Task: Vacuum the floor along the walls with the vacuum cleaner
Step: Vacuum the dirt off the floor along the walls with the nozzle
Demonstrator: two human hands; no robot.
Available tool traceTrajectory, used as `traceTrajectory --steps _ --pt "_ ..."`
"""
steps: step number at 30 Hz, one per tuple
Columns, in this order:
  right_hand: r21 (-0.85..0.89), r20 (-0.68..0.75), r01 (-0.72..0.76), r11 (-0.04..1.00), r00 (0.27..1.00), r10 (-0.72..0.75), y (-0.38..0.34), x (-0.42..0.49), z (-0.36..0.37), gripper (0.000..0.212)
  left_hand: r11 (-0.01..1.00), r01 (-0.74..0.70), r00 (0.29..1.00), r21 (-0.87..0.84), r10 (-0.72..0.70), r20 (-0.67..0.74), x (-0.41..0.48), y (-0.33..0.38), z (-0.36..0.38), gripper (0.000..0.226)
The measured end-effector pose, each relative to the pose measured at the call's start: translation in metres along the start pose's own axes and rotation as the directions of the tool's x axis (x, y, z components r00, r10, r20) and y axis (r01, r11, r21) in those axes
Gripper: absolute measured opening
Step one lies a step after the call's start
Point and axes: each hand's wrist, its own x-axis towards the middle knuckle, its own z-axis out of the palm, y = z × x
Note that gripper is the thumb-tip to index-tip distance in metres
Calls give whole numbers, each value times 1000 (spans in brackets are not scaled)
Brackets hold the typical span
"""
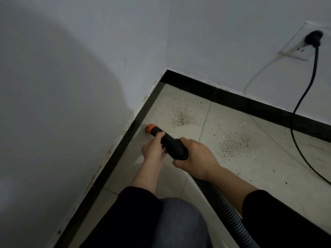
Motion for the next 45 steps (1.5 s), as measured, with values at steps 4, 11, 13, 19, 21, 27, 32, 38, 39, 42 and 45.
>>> traceTrajectory --steps 4,11,13,19,21,27,32,38,39,42,45 --pt "-6 -15 -24 1000 1000 24 8 -6 -6 34 1000 -1 1000 21 0 29 -5 -7 9 15" --pt "-21 -19 -69 997 997 68 20 -15 -16 32 999 -4 998 35 2 70 -12 -17 23 14" --pt "-28 -21 -78 997 997 78 21 -15 -20 32 999 -6 997 44 3 80 -12 -19 26 15" --pt "-28 -27 -94 995 995 93 26 -18 -23 31 999 6 995 37 -10 98 -11 -24 31 15" --pt "-28 -36 -100 995 994 99 29 -22 -24 31 999 7 994 45 -12 111 -12 -27 32 14" --pt "-39 -55 -131 991 990 129 40 -33 -27 31 997 26 987 68 -37 156 -17 -37 38 14" --pt "-19 -37 -142 990 989 141 44 -39 -34 32 994 66 982 90 -80 169 -24 -37 42 16" --pt "62 34 -117 991 993 115 49 -42 -49 35 987 152 972 61 -160 170 -30 -34 39 44" --pt "63 48 -112 992 993 109 49 -42 -50 36 986 160 972 55 -167 167 -30 -33 37 51" --pt "73 82 -90 993 993 84 48 -40 -52 36 983 181 970 40 -185 158 -29 -34 34 61" --pt "87 123 -75 993 990 63 47 -37 -50 38 981 188 970 53 -194 148 -30 -33 30 55"
